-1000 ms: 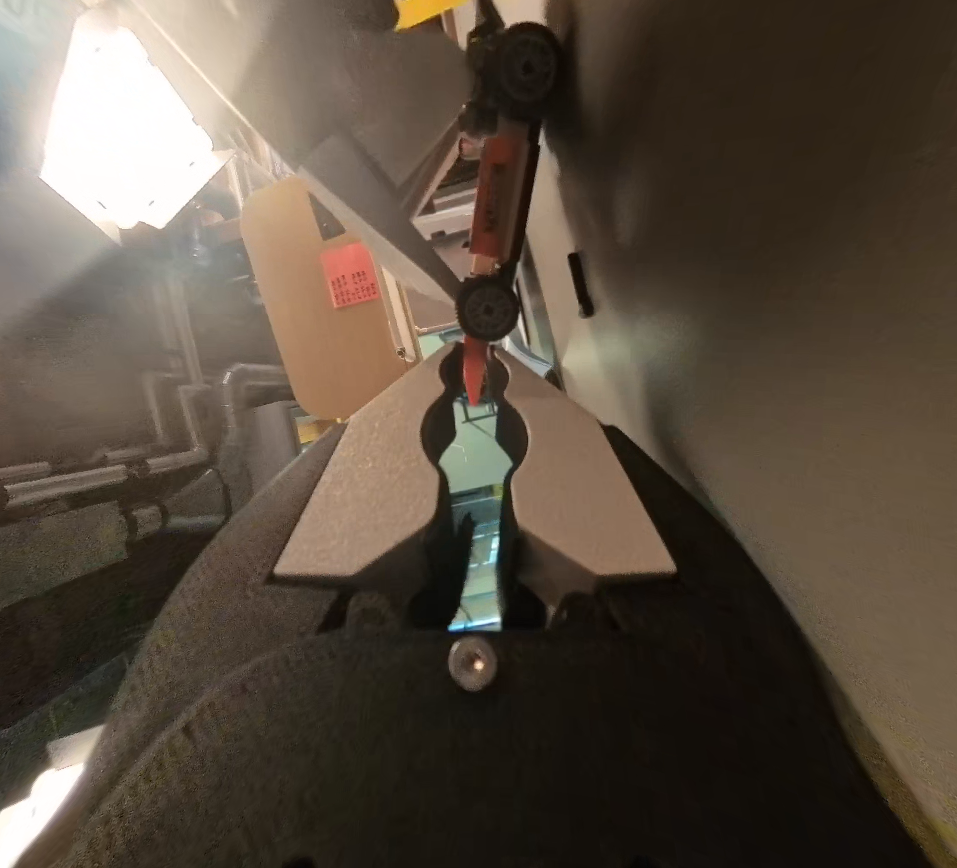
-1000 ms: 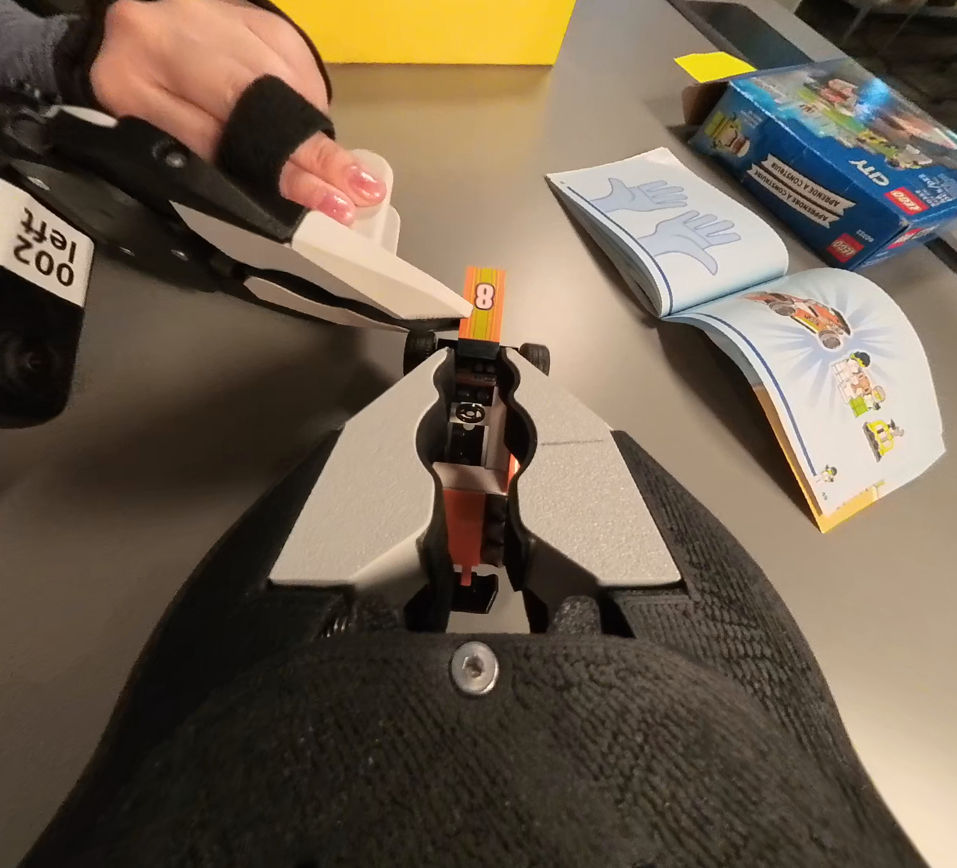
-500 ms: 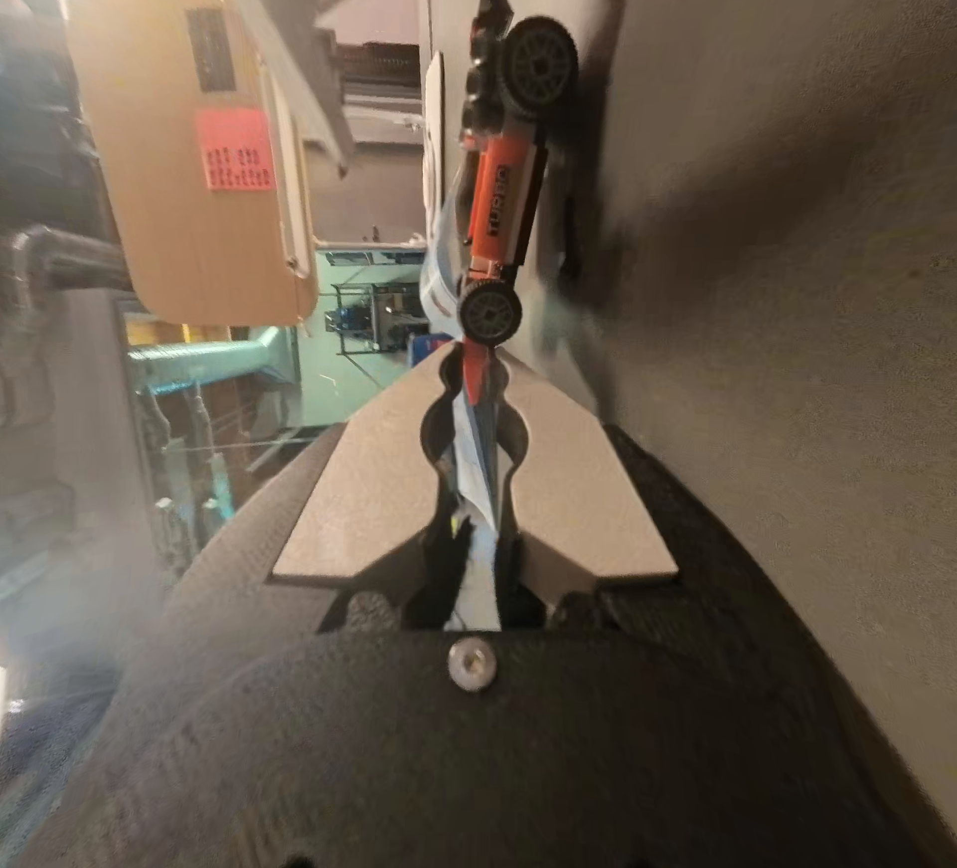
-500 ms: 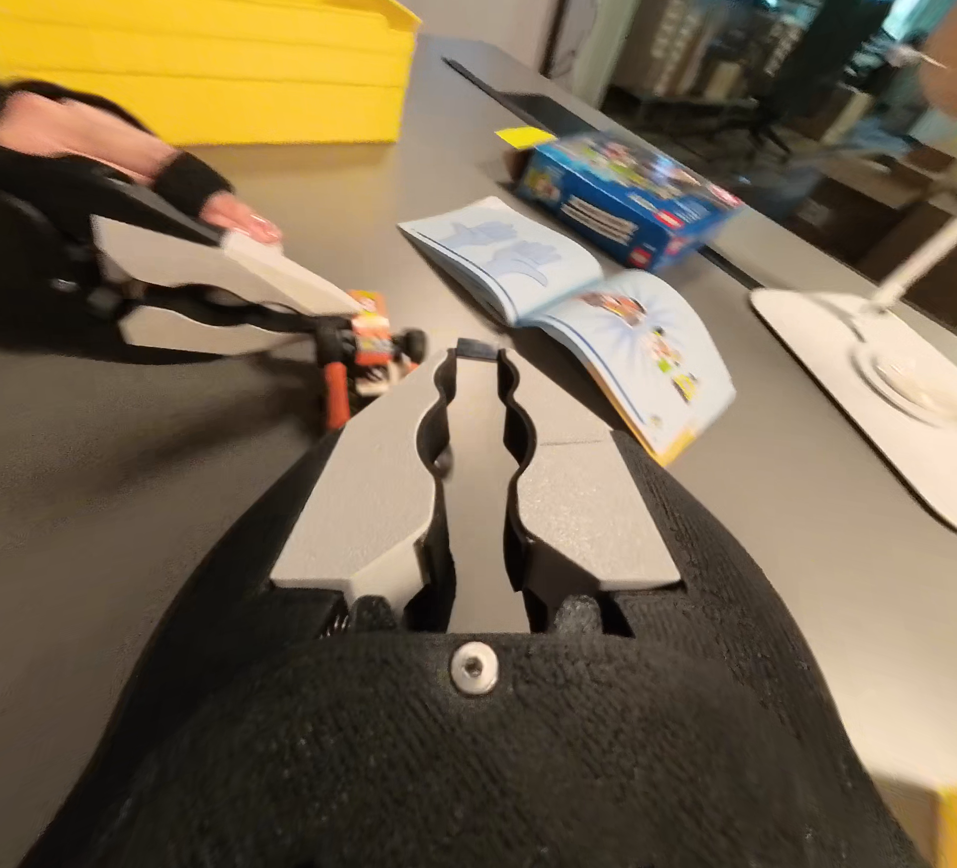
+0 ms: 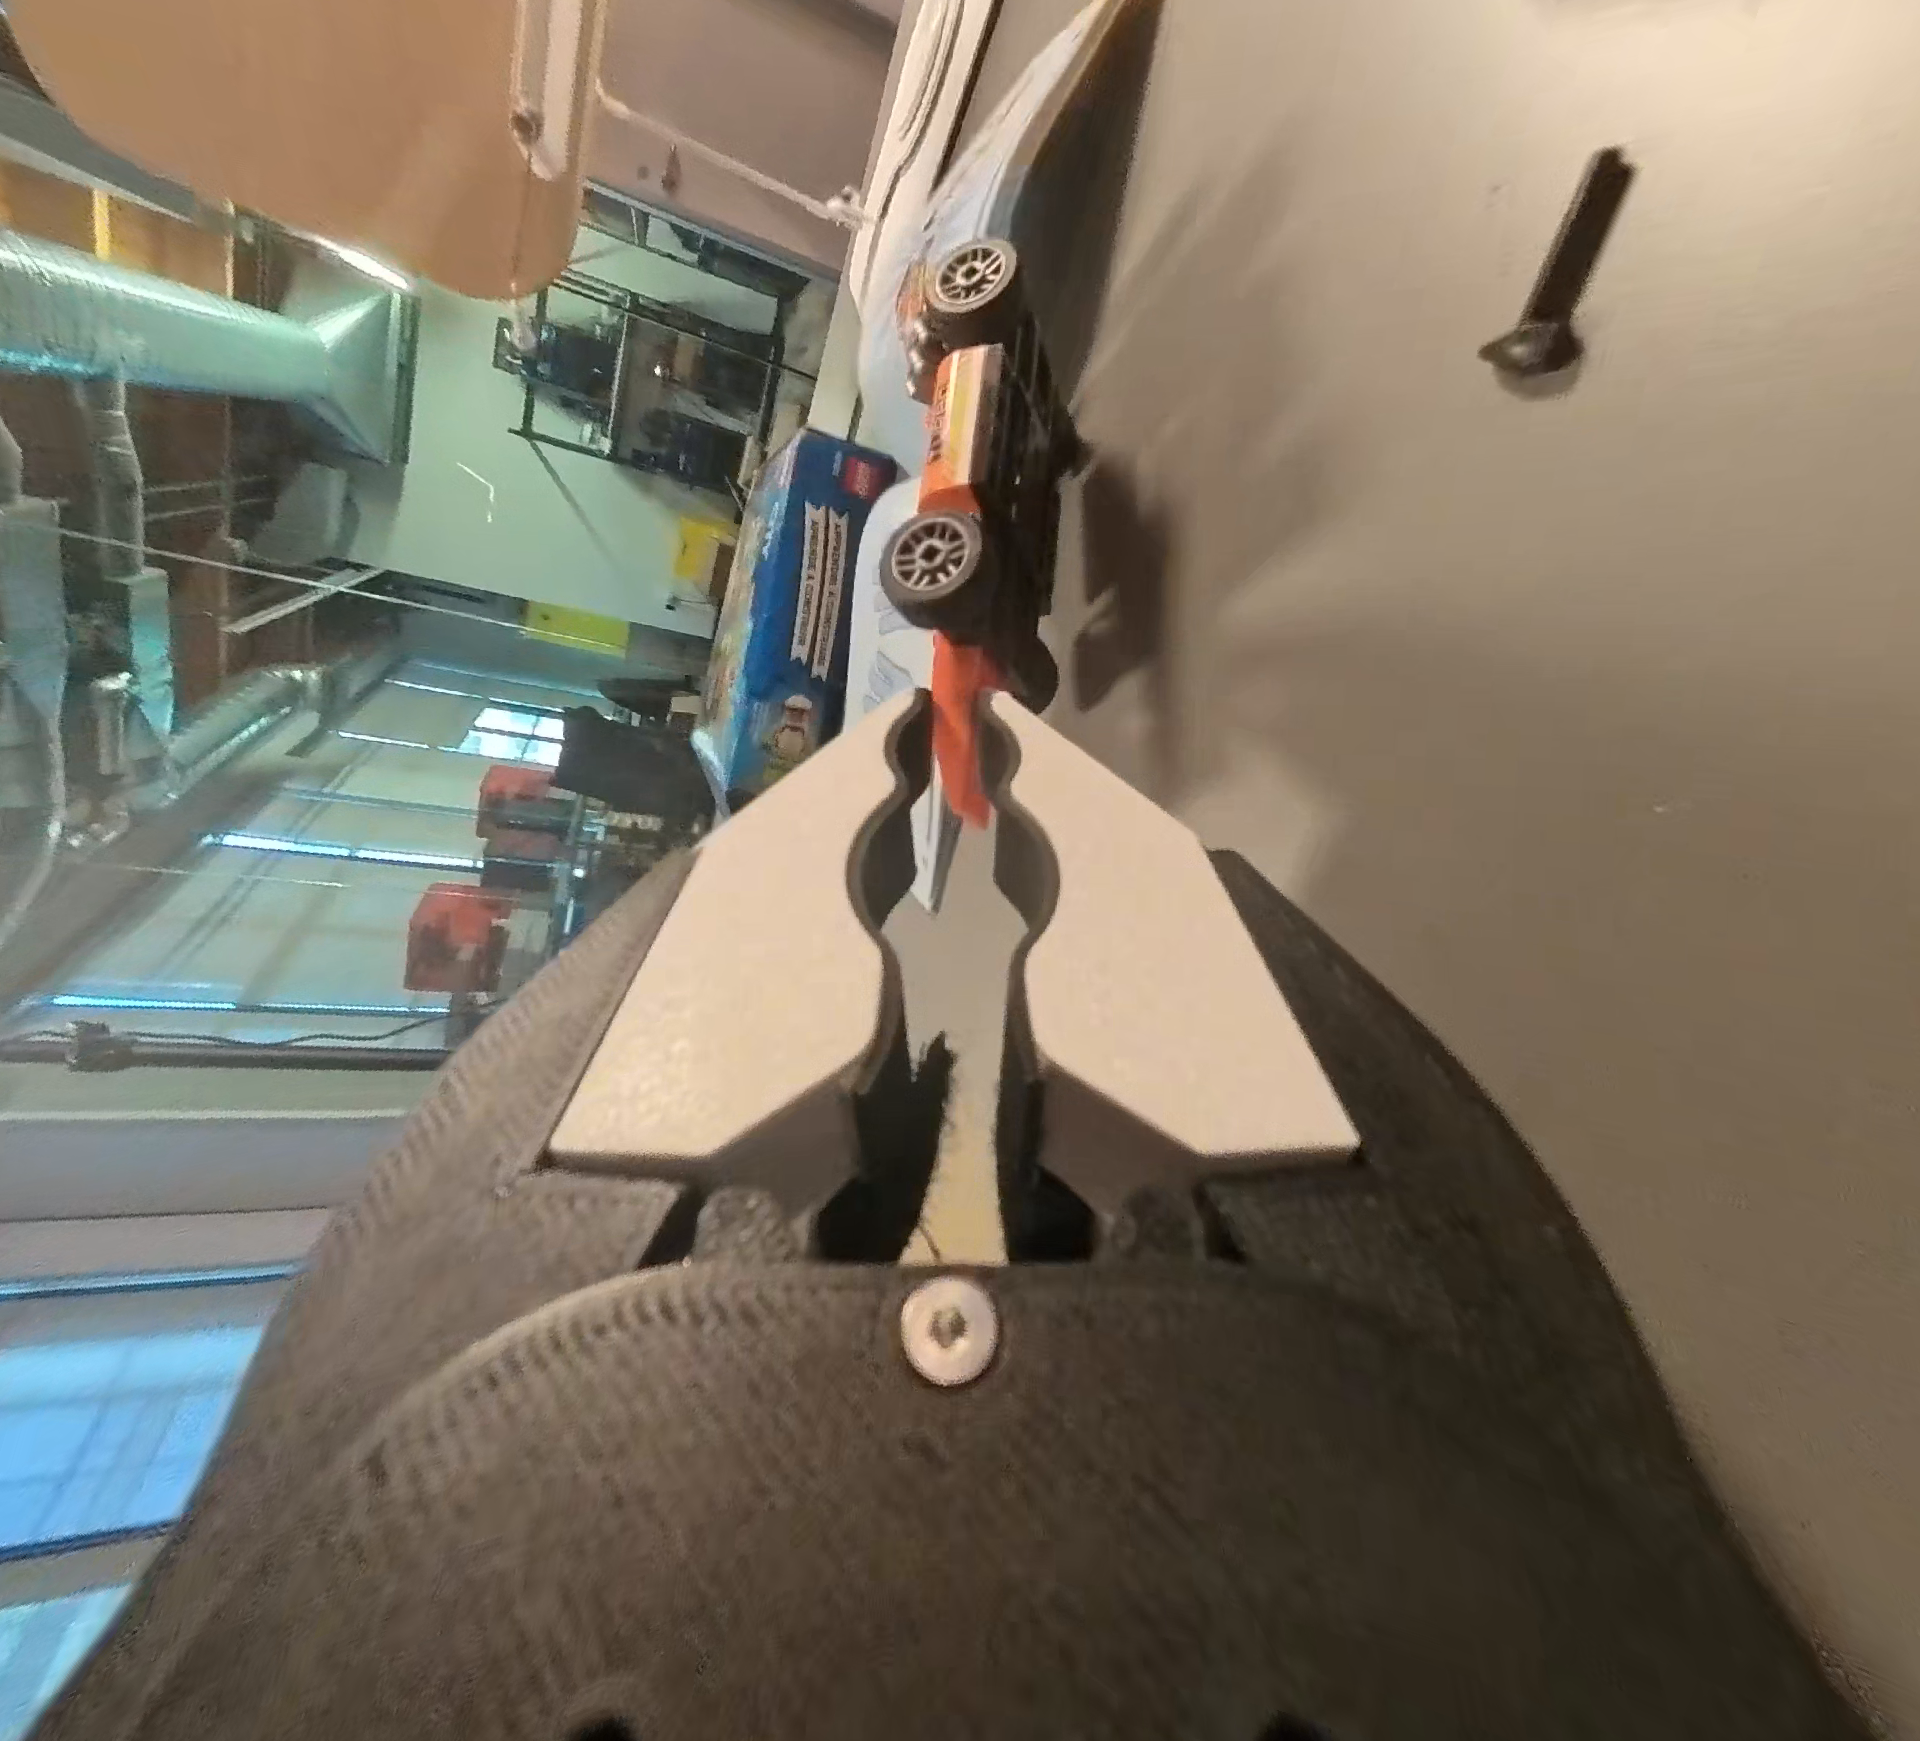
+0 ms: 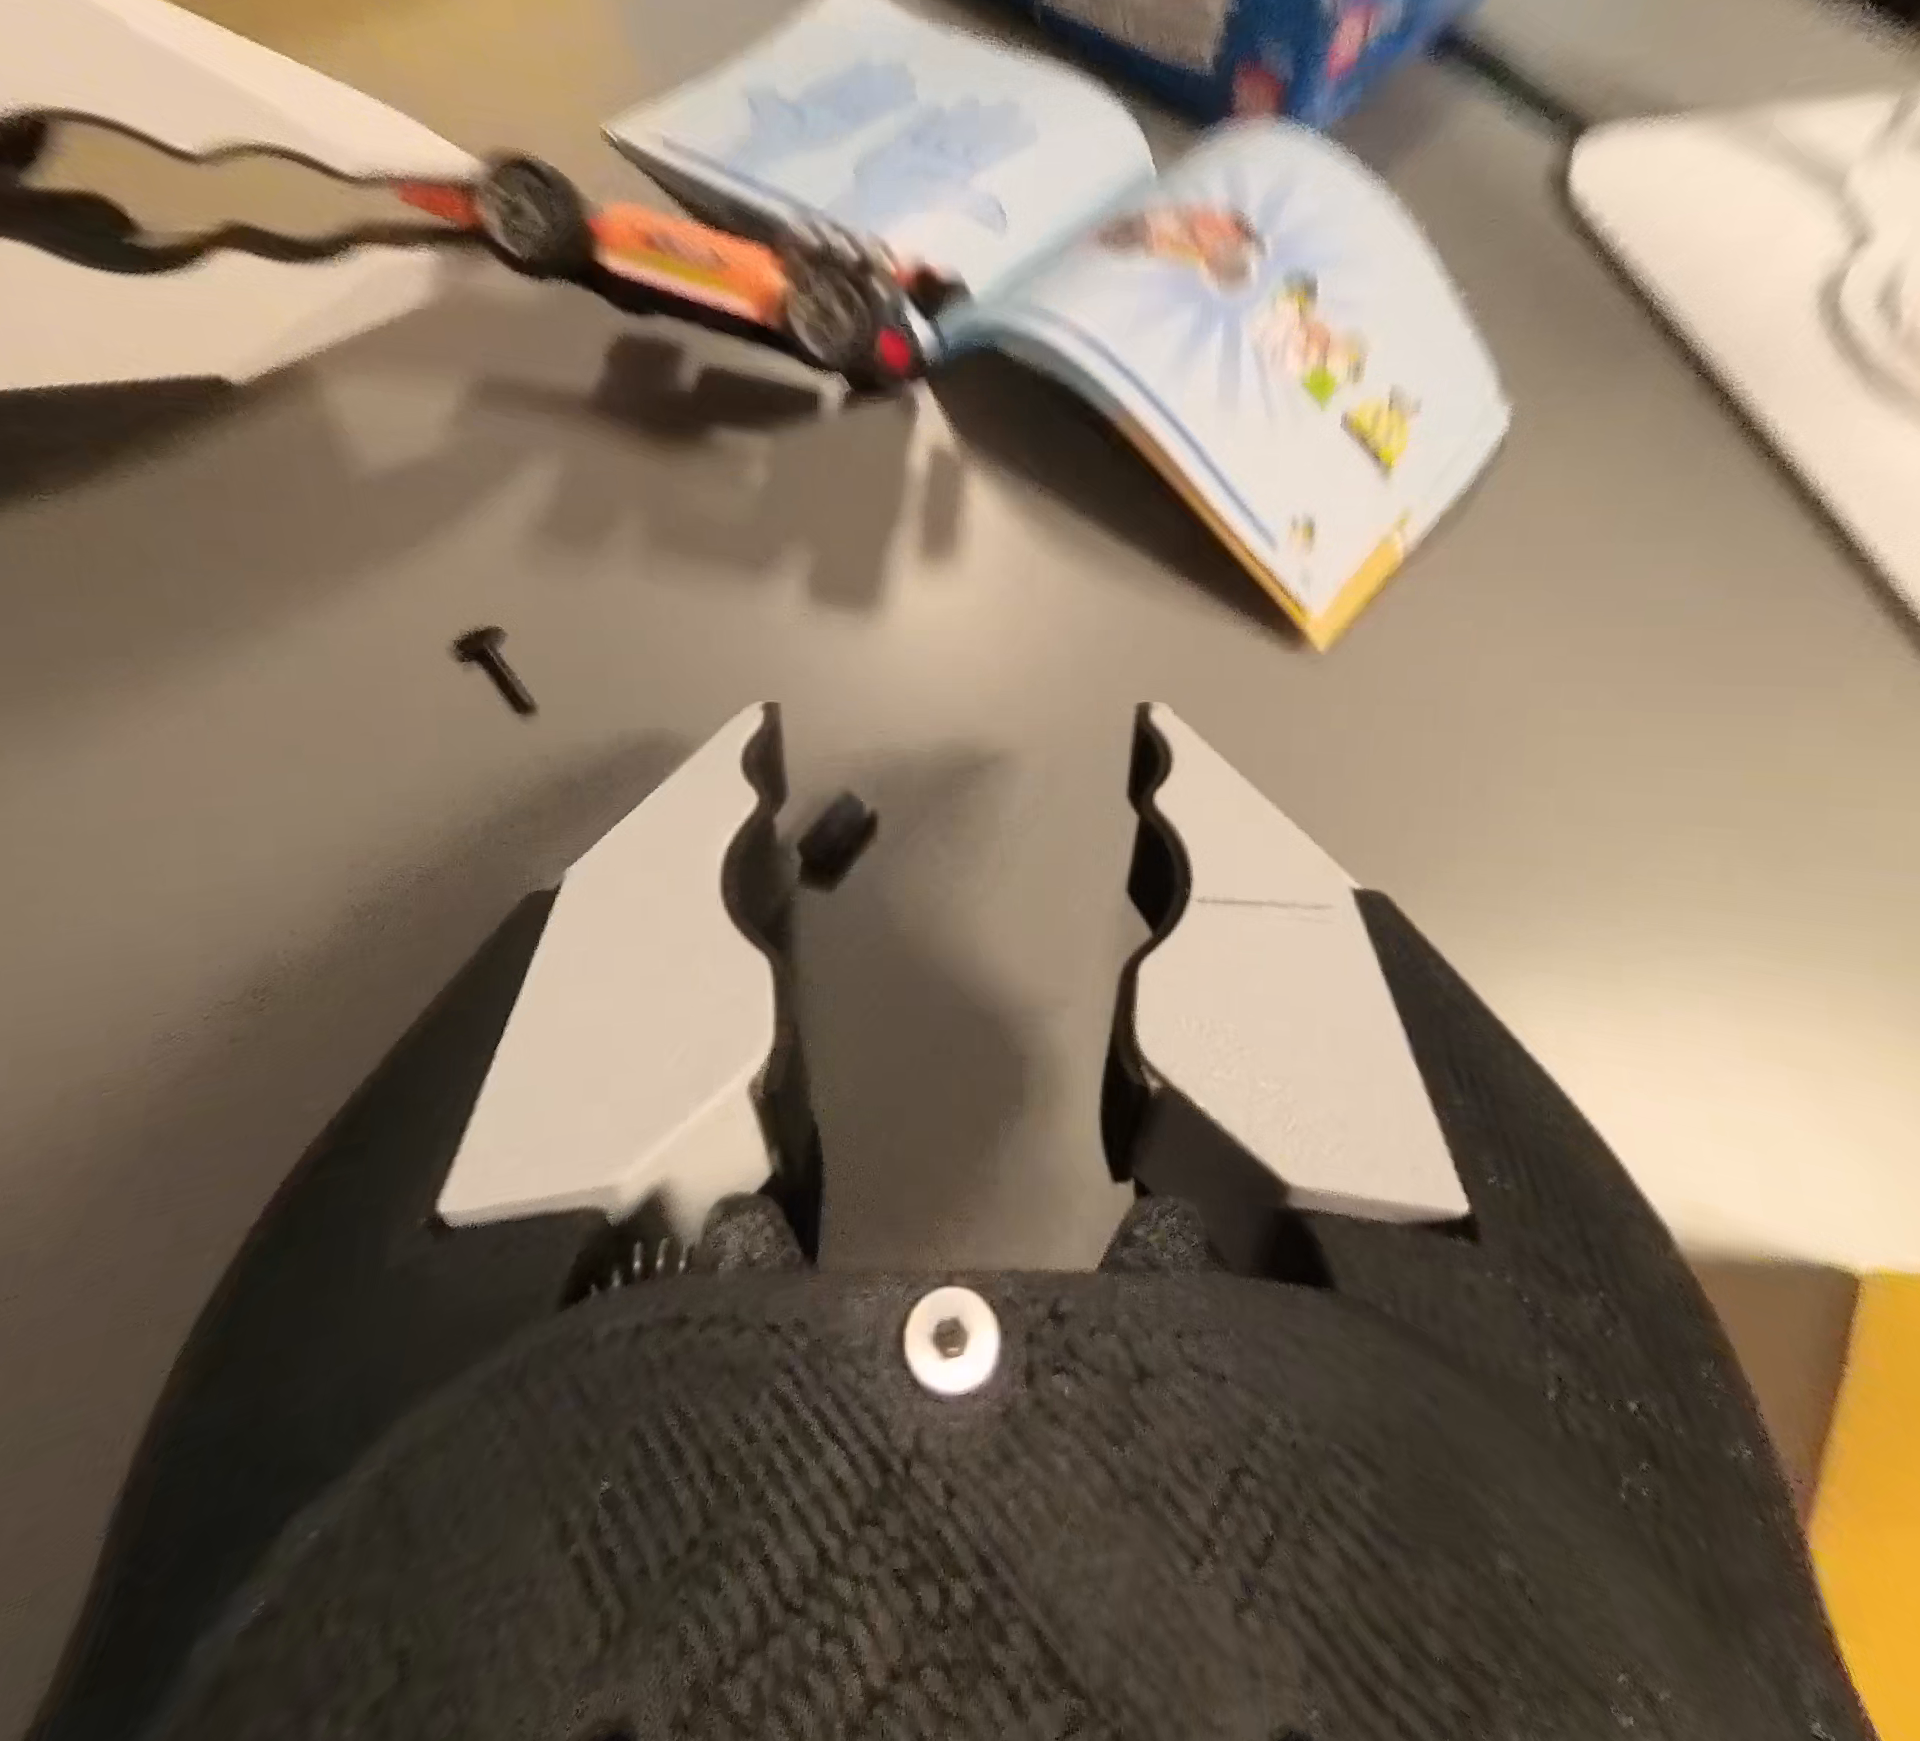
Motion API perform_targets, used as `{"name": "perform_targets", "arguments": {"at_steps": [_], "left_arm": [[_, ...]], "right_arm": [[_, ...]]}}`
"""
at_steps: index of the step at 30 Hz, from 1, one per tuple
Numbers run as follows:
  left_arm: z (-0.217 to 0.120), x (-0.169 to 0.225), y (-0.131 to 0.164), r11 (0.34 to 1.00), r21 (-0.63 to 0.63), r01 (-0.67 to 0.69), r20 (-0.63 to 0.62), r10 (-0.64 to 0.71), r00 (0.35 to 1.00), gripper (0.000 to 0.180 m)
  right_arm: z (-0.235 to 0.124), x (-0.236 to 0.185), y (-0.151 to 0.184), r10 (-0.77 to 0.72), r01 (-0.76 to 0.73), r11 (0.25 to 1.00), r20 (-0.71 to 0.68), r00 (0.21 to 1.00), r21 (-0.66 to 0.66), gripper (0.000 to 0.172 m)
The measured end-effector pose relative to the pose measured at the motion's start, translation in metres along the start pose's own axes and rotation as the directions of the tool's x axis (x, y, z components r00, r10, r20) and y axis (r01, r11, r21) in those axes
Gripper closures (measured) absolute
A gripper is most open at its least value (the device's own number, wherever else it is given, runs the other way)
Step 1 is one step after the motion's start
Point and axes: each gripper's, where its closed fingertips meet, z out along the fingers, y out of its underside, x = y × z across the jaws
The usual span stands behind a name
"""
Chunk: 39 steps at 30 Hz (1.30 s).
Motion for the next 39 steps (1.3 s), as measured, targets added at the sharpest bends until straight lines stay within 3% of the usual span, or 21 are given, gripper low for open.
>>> {"name": "perform_targets", "arguments": {"at_steps": [3,6,8,14,18,21,24,26,29,33,36,39], "left_arm": [[-0.003,0.000,-0.008,0.999,0.037,-0.008,0.005,0.008,1.000,0.174],[-0.010,0.003,-0.022,0.994,0.108,-0.021,-0.004,0.022,1.000,0.174],[-0.014,0.006,-0.032,0.987,0.149,-0.057,0.000,0.057,0.998,0.174],[-0.030,0.021,-0.058,0.937,0.303,-0.172,0.002,0.180,0.984,0.174],[-0.040,0.022,-0.069,0.904,0.379,-0.199,0.022,0.206,0.978,0.174],[-0.045,0.026,-0.075,0.884,0.419,-0.209,0.018,0.222,0.975,0.175],[-0.043,0.026,-0.072,0.890,0.410,-0.201,0.013,0.215,0.977,0.175],[-0.040,0.020,-0.070,0.902,0.401,-0.163,0.025,0.167,0.986,0.173],[-0.033,0.023,-0.066,0.926,0.362,-0.109,-0.026,0.127,0.992,0.152],[-0.032,0.026,-0.063,0.926,0.343,-0.157,-0.019,0.174,0.985,0.169],[-0.033,0.020,-0.064,0.942,0.334,0.042,-0.148,0.008,0.989,0.171],[-0.036,0.008,-0.064,0.895,0.342,0.286,-0.272,-0.198,0.942,0.171]], "right_arm": [[-0.004,-0.025,-0.031,-0.267,0.272,0.950,-0.057,0.962,0.152,0.104],[0.005,-0.051,-0.035,-0.514,0.529,0.838,-0.135,0.847,0.130,0.104],[0.015,-0.061,-0.034,-0.590,0.608,0.788,-0.160,0.792,0.102,0.100],[0.025,-0.065,-0.039,-0.721,0.755,0.654,-0.270,0.638,0.039,0.101],[0.033,-0.062,-0.044,-0.803,0.852,0.523,-0.345,0.486,-0.018,0.113],[0.043,-0.064,-0.044,-0.840,0.886,0.461,-0.351,0.415,-0.057,0.127],[0.045,-0.061,-0.042,-0.858,0.897,0.430,-0.355,0.372,-0.099,0.151],[0.042,-0.058,-0.043,-0.852,0.893,0.436,-0.368,0.371,-0.109,0.152],[0.042,-0.061,-0.044,-0.858,0.900,0.421,-0.370,0.356,-0.111,0.152],[0.042,-0.063,-0.044,-0.870,0.914,0.383,-0.383,0.310,-0.132,0.152],[0.037,-0.062,-0.051,-0.863,0.924,0.354,-0.433,0.261,-0.148,0.153],[0.028,-0.062,-0.061,-0.844,0.931,0.332,-0.489,0.220,-0.154,0.155]]}}
